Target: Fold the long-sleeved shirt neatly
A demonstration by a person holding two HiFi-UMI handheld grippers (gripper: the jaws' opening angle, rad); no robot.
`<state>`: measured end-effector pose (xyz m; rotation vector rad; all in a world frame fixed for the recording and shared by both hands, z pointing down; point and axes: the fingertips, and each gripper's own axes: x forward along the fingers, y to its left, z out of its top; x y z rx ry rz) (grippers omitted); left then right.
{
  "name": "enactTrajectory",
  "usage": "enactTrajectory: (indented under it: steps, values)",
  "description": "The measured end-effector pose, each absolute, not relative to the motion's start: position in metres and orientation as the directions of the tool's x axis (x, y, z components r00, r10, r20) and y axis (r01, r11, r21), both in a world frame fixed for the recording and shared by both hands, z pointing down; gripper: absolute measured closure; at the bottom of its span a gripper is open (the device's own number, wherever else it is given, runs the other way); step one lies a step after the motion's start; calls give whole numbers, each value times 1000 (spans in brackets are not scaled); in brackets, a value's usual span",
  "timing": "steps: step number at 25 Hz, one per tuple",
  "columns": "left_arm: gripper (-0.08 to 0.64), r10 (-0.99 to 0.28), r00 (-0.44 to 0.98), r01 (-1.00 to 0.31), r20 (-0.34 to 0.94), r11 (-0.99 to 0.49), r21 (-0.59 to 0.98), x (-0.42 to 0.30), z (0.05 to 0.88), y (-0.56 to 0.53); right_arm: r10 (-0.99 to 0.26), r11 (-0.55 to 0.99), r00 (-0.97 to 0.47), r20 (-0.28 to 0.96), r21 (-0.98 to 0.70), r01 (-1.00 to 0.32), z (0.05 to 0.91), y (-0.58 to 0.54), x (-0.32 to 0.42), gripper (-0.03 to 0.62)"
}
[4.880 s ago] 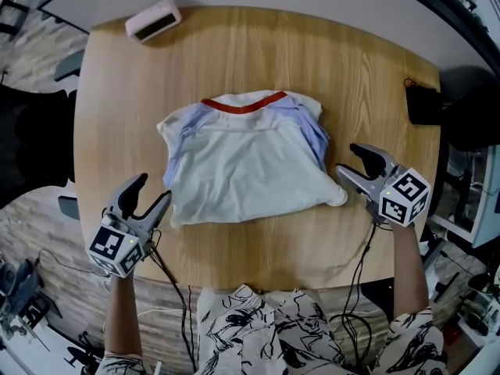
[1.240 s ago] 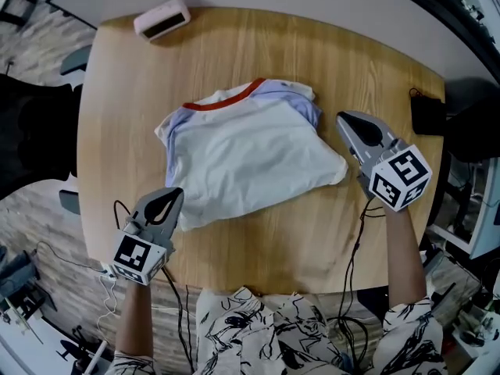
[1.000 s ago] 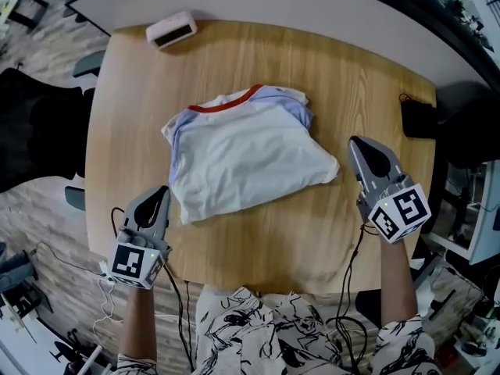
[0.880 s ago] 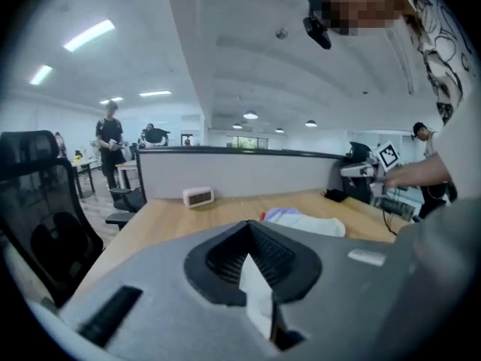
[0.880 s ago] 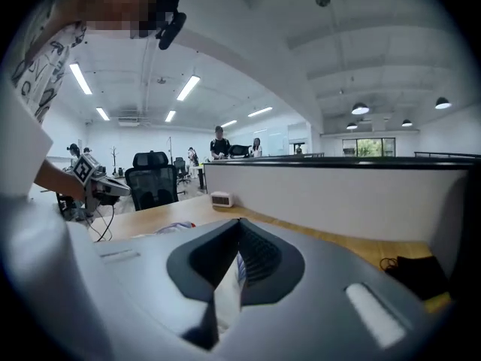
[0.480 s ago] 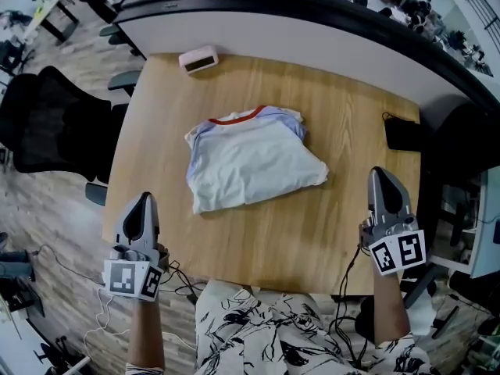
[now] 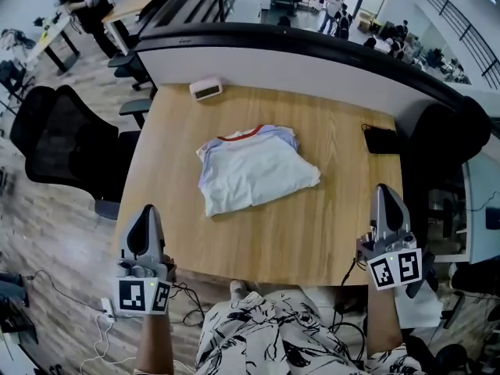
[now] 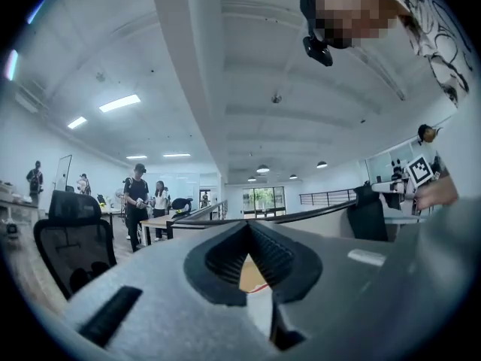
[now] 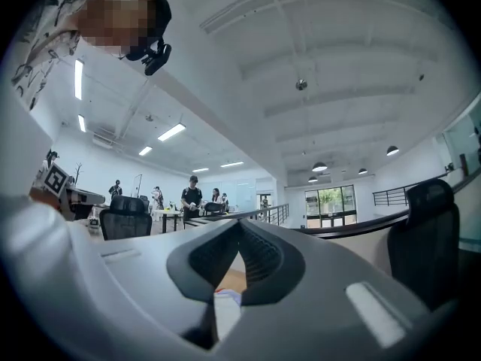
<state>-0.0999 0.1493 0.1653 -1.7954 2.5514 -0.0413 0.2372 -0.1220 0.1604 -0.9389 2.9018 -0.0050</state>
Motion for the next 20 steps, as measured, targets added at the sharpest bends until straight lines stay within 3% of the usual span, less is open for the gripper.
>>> enactTrajectory:
  steps: [20]
  values:
    - [555, -944, -315, -947, -95, 320, -40, -64, 130, 288, -668, 737, -733, -128, 18, -675, 124, 54, 317, 581]
